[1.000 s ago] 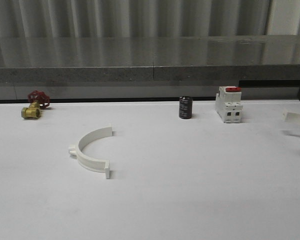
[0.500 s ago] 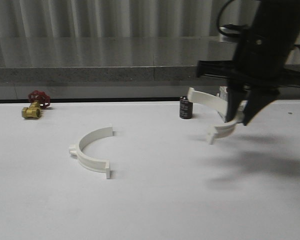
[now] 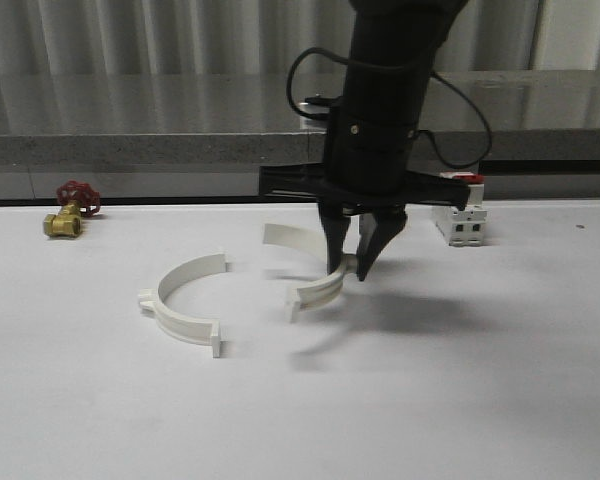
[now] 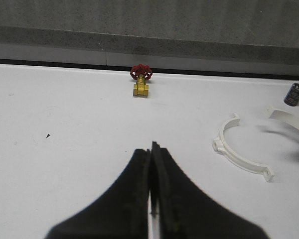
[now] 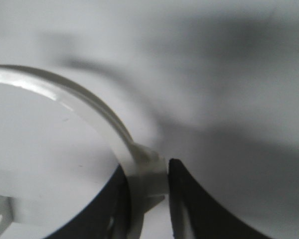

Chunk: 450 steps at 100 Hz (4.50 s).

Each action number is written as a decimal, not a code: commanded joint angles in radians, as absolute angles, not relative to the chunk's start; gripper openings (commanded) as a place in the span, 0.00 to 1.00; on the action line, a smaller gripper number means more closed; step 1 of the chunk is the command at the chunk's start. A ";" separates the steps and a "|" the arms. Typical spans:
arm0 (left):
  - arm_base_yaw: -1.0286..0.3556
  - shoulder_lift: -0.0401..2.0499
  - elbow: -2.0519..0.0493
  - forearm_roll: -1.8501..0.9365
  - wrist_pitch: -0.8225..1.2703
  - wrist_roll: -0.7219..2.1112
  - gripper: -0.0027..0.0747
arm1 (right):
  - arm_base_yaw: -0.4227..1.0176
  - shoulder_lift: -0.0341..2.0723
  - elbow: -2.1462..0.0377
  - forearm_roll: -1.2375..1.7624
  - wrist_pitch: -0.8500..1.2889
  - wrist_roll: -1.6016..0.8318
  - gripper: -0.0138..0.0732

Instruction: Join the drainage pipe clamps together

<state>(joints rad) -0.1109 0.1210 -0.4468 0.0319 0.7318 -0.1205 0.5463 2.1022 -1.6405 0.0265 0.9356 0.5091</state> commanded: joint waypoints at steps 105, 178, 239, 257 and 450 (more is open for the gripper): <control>-0.109 0.133 -0.471 0.031 0.663 -0.120 0.01 | 0.614 2.221 -1.872 0.012 0.977 0.651 0.35; -0.109 0.133 -0.471 0.031 0.663 -0.120 0.01 | 0.495 1.923 -1.705 0.009 1.100 0.154 0.30; -0.109 0.133 -0.471 0.031 0.663 -0.120 0.01 | 0.147 1.341 -1.157 -0.048 0.959 0.134 0.08; -0.109 0.133 -0.471 0.031 0.663 -0.120 0.01 | 0.053 1.165 -1.034 -0.059 0.897 0.134 0.08; -0.109 0.133 -0.471 0.031 0.661 -0.120 0.01 | -0.089 -0.030 0.011 0.072 0.000 -0.053 0.08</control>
<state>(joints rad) -0.1109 0.1210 -0.4454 0.0323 0.7318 -0.1205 -0.0825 -0.0100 0.0264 0.0679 0.0971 -0.0552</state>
